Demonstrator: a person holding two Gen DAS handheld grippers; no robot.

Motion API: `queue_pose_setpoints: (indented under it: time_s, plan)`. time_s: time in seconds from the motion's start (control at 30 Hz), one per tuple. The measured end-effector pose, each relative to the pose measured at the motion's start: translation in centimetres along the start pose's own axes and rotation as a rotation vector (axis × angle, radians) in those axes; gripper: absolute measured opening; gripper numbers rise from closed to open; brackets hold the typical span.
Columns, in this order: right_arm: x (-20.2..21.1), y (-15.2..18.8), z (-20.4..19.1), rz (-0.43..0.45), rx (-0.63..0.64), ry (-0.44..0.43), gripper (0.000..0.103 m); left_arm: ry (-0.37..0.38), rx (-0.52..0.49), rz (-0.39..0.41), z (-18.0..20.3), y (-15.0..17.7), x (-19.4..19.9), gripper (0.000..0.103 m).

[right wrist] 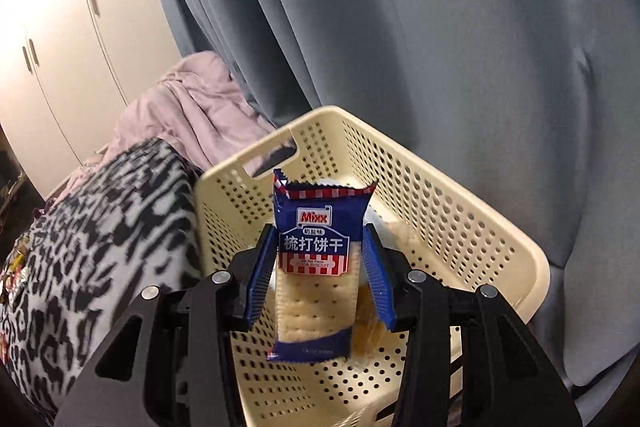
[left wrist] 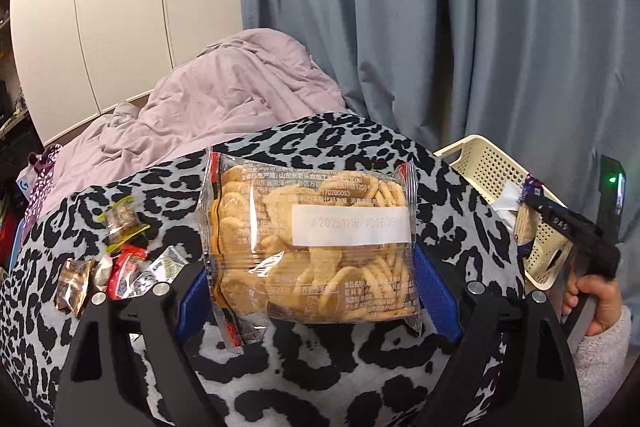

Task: Organize snacks
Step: 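Drop the blue Mixx pack into the cream basket with the right tool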

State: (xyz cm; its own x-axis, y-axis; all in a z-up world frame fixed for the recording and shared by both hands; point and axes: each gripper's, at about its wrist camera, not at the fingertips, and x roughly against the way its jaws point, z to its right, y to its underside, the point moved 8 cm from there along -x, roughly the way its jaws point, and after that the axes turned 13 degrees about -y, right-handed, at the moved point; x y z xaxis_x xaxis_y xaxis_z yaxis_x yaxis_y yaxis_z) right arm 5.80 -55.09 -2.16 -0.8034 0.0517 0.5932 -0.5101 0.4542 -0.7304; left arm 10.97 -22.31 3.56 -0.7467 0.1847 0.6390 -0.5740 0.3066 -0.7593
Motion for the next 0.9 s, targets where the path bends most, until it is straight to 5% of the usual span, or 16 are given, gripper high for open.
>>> queue_pose_setpoints:
  time_s: [0.17,0.33,0.9]
  plan:
    - [-0.8,0.3,0.8,-0.018,-0.004,0.025,0.046,0.011,-0.018,0.006,1.2,-0.5,0.0,0.086]
    - [0.5,0.1,2.0,0.020,-0.039,0.034,0.073,0.027,-0.035,0.010,2.5,-0.9,0.0,0.086]
    - [1.5,1.0,3.0,0.016,-0.022,0.055,0.074,0.144,-0.121,0.036,9.6,-2.8,0.1,0.086]
